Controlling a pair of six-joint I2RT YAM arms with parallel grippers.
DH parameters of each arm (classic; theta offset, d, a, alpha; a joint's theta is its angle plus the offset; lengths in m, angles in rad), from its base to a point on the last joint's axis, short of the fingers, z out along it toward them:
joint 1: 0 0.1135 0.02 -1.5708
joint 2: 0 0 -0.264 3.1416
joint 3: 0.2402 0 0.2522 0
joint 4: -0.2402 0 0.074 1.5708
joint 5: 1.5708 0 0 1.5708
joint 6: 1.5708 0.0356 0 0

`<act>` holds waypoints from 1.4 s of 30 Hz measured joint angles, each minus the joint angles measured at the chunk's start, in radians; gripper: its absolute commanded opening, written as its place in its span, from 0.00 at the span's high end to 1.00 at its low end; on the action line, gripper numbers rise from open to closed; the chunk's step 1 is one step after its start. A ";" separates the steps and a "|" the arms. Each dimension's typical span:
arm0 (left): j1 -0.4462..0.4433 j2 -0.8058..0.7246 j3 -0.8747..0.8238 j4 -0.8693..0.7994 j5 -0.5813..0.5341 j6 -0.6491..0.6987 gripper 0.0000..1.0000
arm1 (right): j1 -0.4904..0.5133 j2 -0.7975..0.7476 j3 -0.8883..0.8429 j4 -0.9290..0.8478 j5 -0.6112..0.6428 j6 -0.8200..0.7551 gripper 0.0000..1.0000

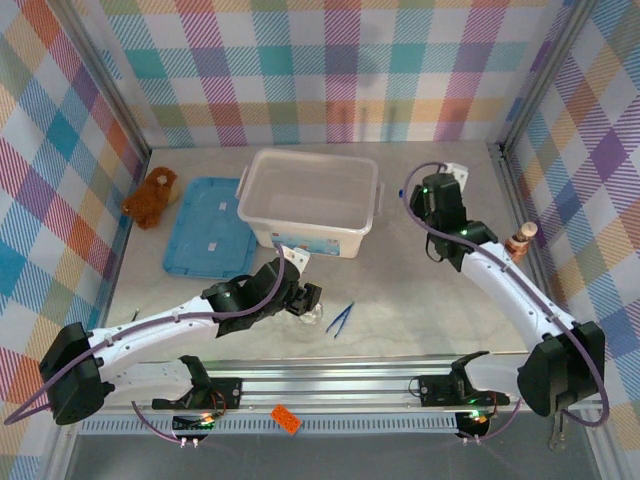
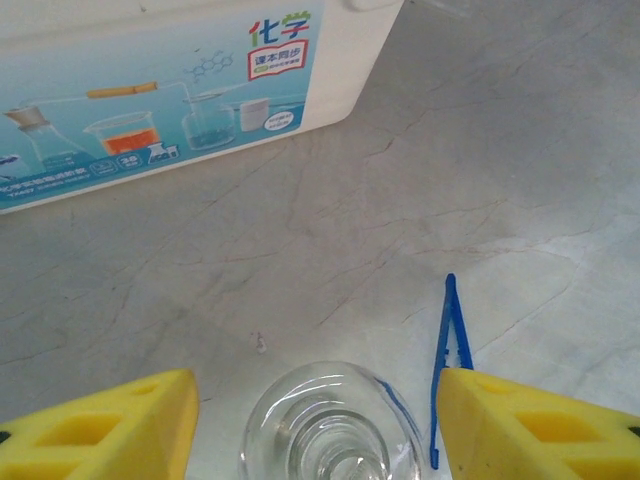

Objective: Organize the chemistry lab equipment

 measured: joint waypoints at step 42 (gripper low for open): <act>-0.098 0.050 0.001 -0.104 -0.046 -0.090 0.45 | 0.360 0.012 -0.194 -0.173 -0.172 -0.103 0.43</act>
